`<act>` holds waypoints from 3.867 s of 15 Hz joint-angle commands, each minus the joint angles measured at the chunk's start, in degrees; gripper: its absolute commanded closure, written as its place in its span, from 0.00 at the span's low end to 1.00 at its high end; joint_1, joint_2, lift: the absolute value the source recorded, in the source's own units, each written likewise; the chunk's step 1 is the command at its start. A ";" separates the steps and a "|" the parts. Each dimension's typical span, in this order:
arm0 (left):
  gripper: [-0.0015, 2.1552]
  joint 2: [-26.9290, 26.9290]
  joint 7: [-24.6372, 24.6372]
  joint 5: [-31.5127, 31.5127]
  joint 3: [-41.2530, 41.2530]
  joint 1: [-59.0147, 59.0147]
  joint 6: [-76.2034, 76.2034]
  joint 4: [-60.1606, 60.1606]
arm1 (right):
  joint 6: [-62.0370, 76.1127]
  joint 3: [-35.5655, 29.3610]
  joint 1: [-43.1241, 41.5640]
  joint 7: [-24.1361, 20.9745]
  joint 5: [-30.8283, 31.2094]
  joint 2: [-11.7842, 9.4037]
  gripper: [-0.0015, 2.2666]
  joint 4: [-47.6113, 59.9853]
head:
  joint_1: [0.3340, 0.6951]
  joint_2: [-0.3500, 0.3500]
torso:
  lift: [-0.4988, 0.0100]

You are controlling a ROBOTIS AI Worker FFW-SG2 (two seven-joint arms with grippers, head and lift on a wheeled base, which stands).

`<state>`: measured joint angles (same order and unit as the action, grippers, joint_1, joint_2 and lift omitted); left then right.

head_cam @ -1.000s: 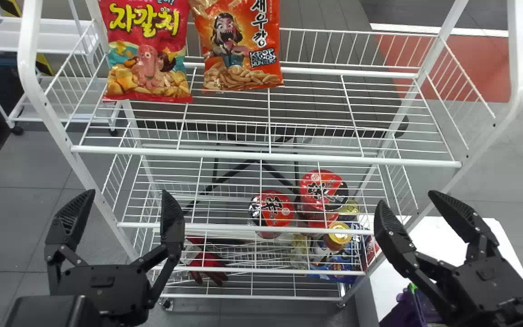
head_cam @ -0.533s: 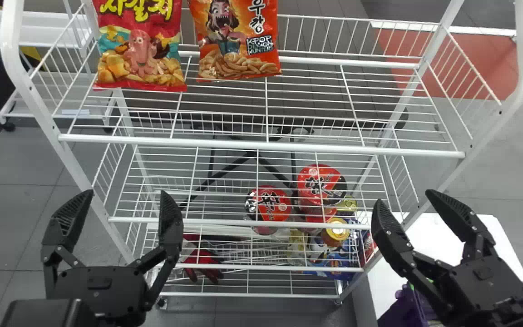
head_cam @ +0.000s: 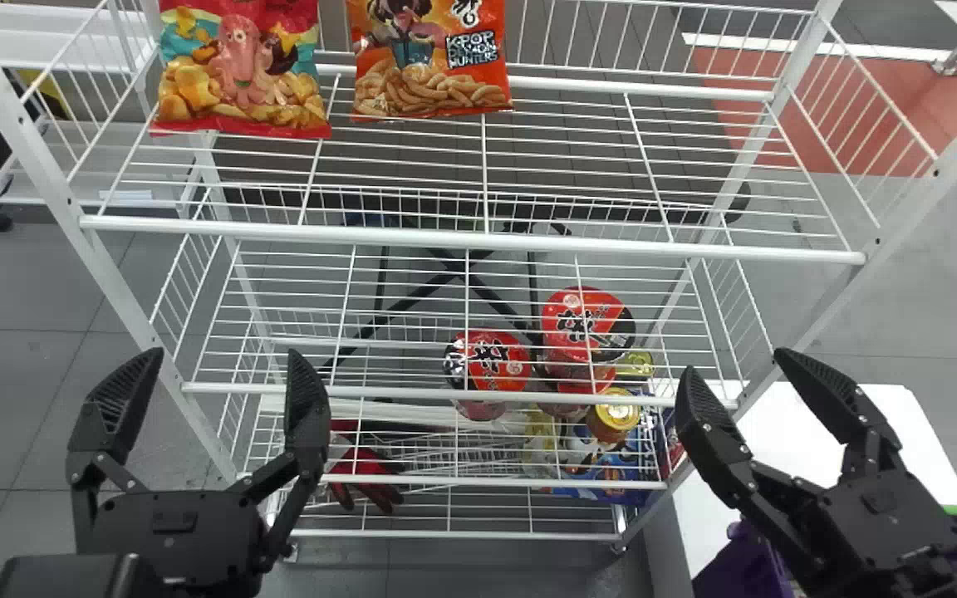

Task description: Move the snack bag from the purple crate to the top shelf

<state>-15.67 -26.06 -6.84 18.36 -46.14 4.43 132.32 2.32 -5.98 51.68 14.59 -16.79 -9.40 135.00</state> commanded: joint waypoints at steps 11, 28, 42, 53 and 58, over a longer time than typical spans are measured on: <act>0.07 0.29 -0.40 0.07 0.01 0.18 1.23 -0.84 | -0.18 -0.44 0.09 0.09 0.00 0.35 0.08 0.17 | 1.00 0.37 | 0.50; 0.07 0.02 0.04 0.42 0.27 0.18 1.41 -0.22 | -0.53 -0.70 0.44 0.44 0.00 0.35 0.08 0.70 | 1.00 0.36 | 0.37; 0.07 0.02 -0.05 0.60 0.71 -0.09 2.11 -0.04 | -0.35 -1.05 0.88 0.70 0.00 0.35 0.08 0.88 | 1.00 0.35 | 0.26; 0.07 0.02 0.30 0.69 0.54 0.09 2.29 -0.13 | -0.18 -1.14 0.97 0.70 0.00 0.70 0.08 0.96 | 1.00 0.35 | 0.17; 0.07 0.02 0.39 0.69 0.54 0.18 2.29 0.13 | -0.18 -1.14 1.14 0.70 0.00 0.70 0.08 1.14 | 1.00 0.35 | 0.13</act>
<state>-15.64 -25.66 -6.21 18.90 -45.96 6.72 132.25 2.15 -7.12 52.81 15.29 -16.79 -8.70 136.11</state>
